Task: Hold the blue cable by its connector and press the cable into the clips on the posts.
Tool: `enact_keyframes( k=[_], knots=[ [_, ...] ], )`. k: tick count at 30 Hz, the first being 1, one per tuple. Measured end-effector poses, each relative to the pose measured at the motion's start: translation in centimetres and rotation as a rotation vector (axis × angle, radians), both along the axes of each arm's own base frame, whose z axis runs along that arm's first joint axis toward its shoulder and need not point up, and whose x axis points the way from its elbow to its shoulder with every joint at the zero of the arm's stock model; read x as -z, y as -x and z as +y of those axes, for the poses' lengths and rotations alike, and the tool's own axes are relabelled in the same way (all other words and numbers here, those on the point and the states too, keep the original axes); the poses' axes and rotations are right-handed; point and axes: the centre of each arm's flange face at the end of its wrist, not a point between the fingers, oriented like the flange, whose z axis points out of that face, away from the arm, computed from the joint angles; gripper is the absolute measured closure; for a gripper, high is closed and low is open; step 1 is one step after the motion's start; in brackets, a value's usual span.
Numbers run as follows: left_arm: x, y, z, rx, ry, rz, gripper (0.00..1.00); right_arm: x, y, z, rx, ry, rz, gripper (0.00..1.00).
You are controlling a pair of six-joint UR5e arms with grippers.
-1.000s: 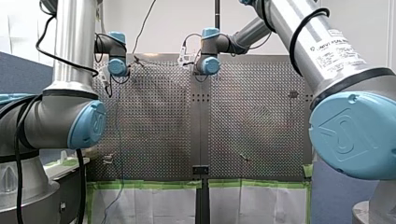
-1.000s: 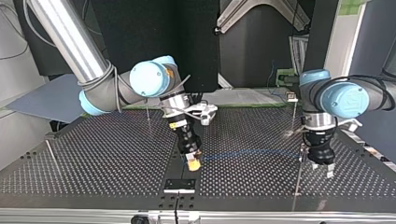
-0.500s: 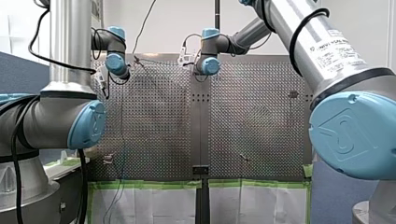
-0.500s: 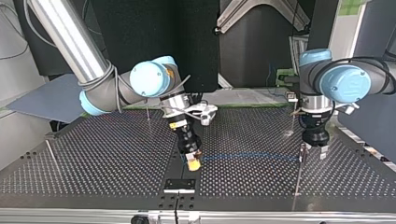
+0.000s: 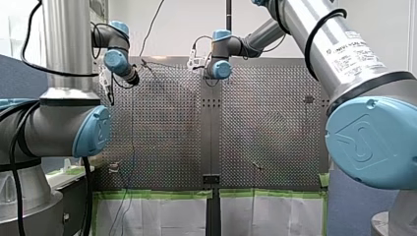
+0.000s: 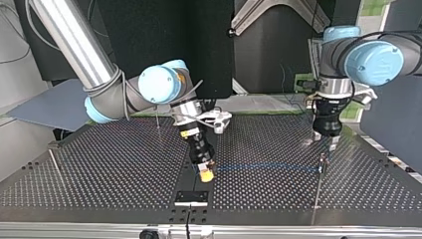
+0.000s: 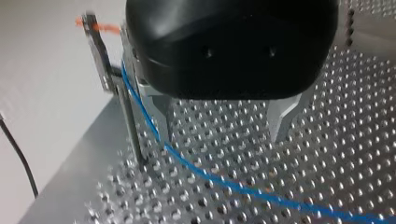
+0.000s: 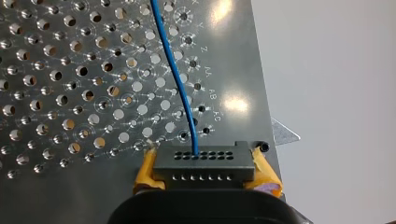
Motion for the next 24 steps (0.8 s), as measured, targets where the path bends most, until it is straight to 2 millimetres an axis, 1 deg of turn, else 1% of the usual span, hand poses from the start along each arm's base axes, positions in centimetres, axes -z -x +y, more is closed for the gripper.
enact_keyframes(
  k=[7, 10, 16, 20, 24],
  knots=[
    [-2.1, 1.9, -0.3, 0.012, -0.040, -0.017, 0.00, 0.0, 0.0, 0.0, 0.000, 0.000, 0.000, 1.00],
    [-3.4, 2.7, -0.3, 0.012, -0.065, -0.026, 0.00, 0.0, 0.0, 0.0, 0.000, 0.000, 0.000, 1.00],
    [-6.6, 4.1, -0.6, 0.021, -0.115, -0.061, 0.00, 0.1, 0.0, -0.1, 0.001, 0.000, 0.000, 1.00],
    [-8.8, 5.3, -1.0, 0.040, -0.154, -0.083, 0.00, 0.1, 0.0, -0.1, 0.001, 0.000, 0.000, 1.00],
    [-9.5, 6.0, -1.4, 0.070, -0.182, -0.088, 0.00, 0.2, 0.0, -0.1, 0.001, -0.001, 0.001, 1.00]
  ],
)
